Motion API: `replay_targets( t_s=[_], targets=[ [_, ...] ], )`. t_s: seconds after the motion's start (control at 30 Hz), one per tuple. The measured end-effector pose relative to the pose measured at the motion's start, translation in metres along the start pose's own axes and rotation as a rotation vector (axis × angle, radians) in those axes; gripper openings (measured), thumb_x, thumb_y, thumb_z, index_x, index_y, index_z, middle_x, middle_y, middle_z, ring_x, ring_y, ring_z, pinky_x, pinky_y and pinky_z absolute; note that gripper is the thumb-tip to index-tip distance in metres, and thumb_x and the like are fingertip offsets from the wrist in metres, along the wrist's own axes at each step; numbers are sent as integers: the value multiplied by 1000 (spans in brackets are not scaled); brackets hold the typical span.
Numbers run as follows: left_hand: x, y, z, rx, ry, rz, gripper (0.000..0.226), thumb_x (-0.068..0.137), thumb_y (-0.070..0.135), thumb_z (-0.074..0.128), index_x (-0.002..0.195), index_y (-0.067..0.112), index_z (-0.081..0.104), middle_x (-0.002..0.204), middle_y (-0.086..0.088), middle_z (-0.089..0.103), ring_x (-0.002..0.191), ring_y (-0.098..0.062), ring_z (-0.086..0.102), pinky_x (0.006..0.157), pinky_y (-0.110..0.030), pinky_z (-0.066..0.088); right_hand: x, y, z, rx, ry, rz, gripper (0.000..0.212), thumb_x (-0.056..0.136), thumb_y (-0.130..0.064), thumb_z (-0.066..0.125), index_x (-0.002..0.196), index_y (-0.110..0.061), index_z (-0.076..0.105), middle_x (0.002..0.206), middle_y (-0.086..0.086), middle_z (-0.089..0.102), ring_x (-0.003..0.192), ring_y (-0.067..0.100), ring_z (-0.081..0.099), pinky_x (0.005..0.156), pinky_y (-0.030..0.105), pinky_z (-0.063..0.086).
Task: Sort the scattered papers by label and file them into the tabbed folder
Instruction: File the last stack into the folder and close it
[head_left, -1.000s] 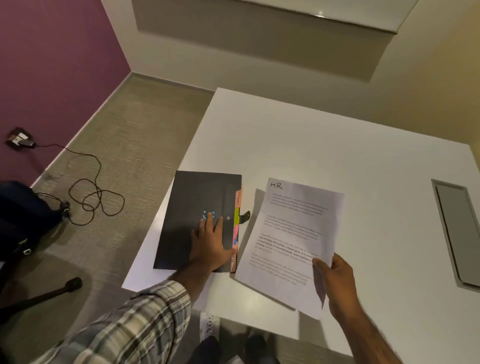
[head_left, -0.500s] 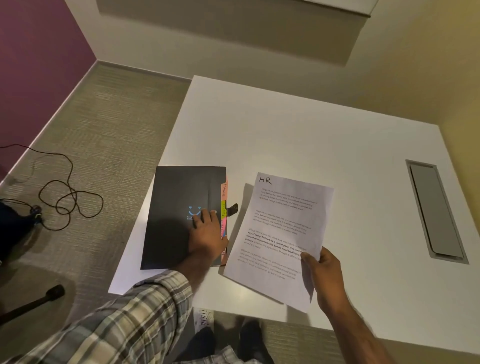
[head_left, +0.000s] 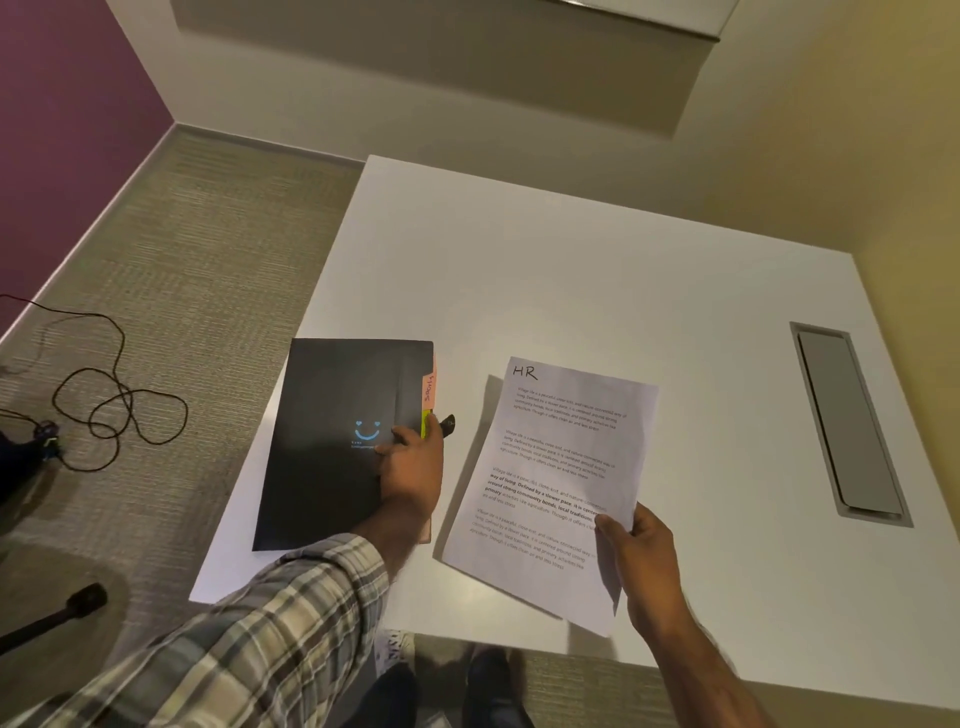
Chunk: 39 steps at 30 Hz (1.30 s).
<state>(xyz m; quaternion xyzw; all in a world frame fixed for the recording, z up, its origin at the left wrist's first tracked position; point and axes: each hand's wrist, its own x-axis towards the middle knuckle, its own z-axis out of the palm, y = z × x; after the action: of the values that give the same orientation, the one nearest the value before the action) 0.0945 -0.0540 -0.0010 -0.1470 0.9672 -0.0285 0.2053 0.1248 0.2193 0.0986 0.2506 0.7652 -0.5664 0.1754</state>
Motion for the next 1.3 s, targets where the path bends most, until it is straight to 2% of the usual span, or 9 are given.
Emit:
replay_targets(
  t_s=[0.1,0.33,0.47,0.53,0.7,0.9,1.0,1.17,1.3],
  targets=[
    [6,-3,-13,-64,-5,-41,60,95,16,61,148,10,34,125,-22,59,87,-30,70,67,-34,61,2,-1,0,2,-9,1,24,96,-7,62,119,-14,65,107,3,75,93,22,73,74,29,58],
    [6,-14,-25,-443,-39,-250,31,92,17,69,120,8,59,118,-9,65,104,-21,69,83,-27,57,8,-11,5,25,-5,-31,20,96,-8,62,114,-16,67,104,1,77,91,21,74,72,28,58],
    [-1,-39,-28,-809,19,-306,2,88,3,61,87,5,60,96,-13,65,84,-27,66,58,-34,54,13,-29,16,49,16,-96,18,96,-6,60,108,-18,67,98,-1,75,85,16,73,62,20,57],
    [-10,-52,-30,-937,54,-275,13,86,0,61,76,7,57,90,-11,67,78,-25,68,57,-39,58,16,-39,26,56,34,-133,20,95,-4,58,108,-15,69,97,-1,76,85,15,73,64,20,59],
    [-23,-76,-48,-1013,53,-194,10,91,6,66,100,4,68,100,-3,65,76,-11,63,50,-14,46,23,-65,61,57,31,-228,22,95,-2,54,108,-14,68,96,-4,73,82,7,69,61,10,53],
    [-21,-85,-62,-1046,89,-203,17,88,8,68,105,11,67,106,-10,72,84,-16,68,64,-23,55,23,-74,112,-88,-45,-315,17,96,-3,53,99,-13,66,86,-11,67,73,7,62,56,3,44],
    [-21,-86,-65,-1035,87,-190,37,89,10,69,126,10,63,106,-5,71,82,-12,67,62,-17,51,21,-71,130,-183,-73,-339,17,97,-6,50,96,-18,63,83,-16,64,71,6,62,53,7,44],
    [-24,-83,-67,-1041,81,-184,34,91,9,68,125,10,62,86,9,65,81,-10,69,57,-14,51,23,-71,150,-387,-141,-365,18,95,-13,46,86,-14,62,78,-10,65,69,12,62,60,30,50],
    [-25,-82,-66,-1027,77,-175,42,90,13,70,131,11,59,99,-1,72,78,-7,69,50,-12,50,32,-74,161,-477,-223,-339,17,93,-12,47,81,-17,58,78,-7,63,67,12,60,54,26,44]
  ],
)
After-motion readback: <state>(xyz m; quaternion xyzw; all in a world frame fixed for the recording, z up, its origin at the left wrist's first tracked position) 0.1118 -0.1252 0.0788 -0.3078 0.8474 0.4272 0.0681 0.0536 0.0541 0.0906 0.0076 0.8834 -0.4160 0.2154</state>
